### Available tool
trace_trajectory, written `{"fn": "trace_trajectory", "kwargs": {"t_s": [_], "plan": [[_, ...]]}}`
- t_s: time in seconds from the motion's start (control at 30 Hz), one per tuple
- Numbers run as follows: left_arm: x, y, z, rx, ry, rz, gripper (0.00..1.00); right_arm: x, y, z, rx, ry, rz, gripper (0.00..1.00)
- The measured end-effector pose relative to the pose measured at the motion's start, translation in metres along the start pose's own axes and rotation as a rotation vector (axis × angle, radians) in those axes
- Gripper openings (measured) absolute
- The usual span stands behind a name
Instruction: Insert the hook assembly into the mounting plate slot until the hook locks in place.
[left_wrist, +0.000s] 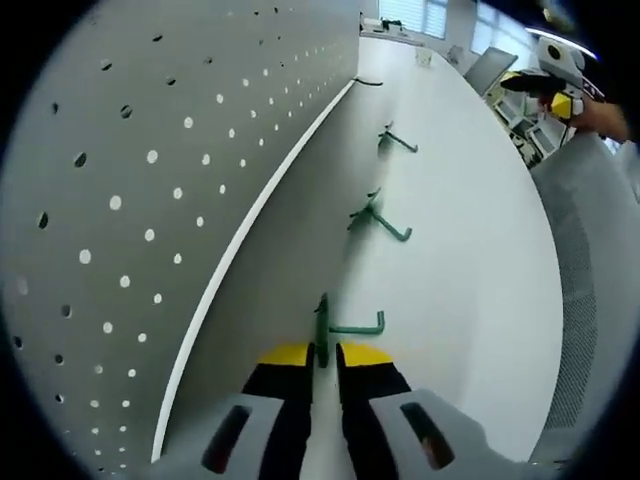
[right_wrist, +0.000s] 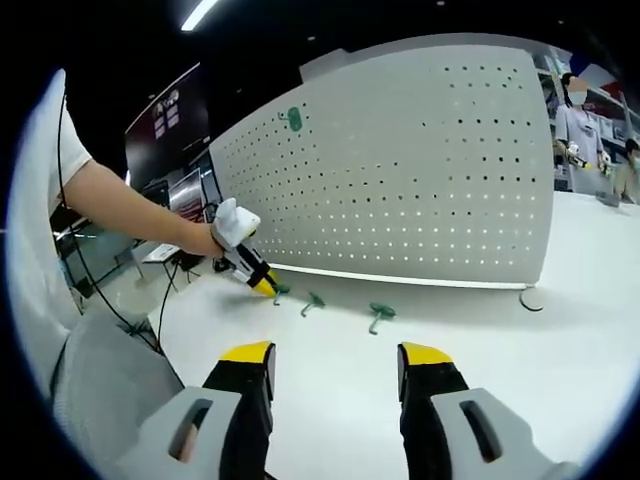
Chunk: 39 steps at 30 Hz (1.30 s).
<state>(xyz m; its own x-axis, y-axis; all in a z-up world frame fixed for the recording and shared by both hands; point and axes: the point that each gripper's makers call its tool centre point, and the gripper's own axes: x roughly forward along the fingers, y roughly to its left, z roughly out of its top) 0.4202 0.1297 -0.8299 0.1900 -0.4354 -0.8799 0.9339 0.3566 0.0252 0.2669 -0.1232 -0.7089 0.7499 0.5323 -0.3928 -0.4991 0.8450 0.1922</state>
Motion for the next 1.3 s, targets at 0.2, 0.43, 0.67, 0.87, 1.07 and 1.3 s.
{"fn": "trace_trajectory", "kwargs": {"t_s": [0.2,0.43,0.67,0.87,1.07,1.3], "plan": [[0.0003,0.0032,-0.0004,-0.042,-0.014,0.029,0.06,0.0015,0.0018,-0.0037,-0.007,0.017,0.007,0.5],[0.0,0.0035,-0.0001,-0.03,-0.016,0.058,0.04,0.0023,0.002,-0.0034,-0.01,0.014,0.007,0.54],[0.0003,0.0044,0.0002,-0.02,-0.007,0.07,0.03,0.0033,0.0034,-0.0027,-0.005,0.009,0.013,0.56],[0.0005,0.0048,0.0003,-0.021,-0.006,0.068,0.03,0.0029,0.0022,-0.0029,0.003,0.005,0.01,0.57],[0.0001,0.0044,0.0005,-0.024,-0.002,0.065,0.02,0.003,0.002,-0.0025,0.015,0.002,0.01,0.57],[-0.0008,0.0001,0.0031,0.012,-0.015,0.066,0.02,0.0032,0.0006,-0.0027,0.026,0.0,0.009,0.58]]}}
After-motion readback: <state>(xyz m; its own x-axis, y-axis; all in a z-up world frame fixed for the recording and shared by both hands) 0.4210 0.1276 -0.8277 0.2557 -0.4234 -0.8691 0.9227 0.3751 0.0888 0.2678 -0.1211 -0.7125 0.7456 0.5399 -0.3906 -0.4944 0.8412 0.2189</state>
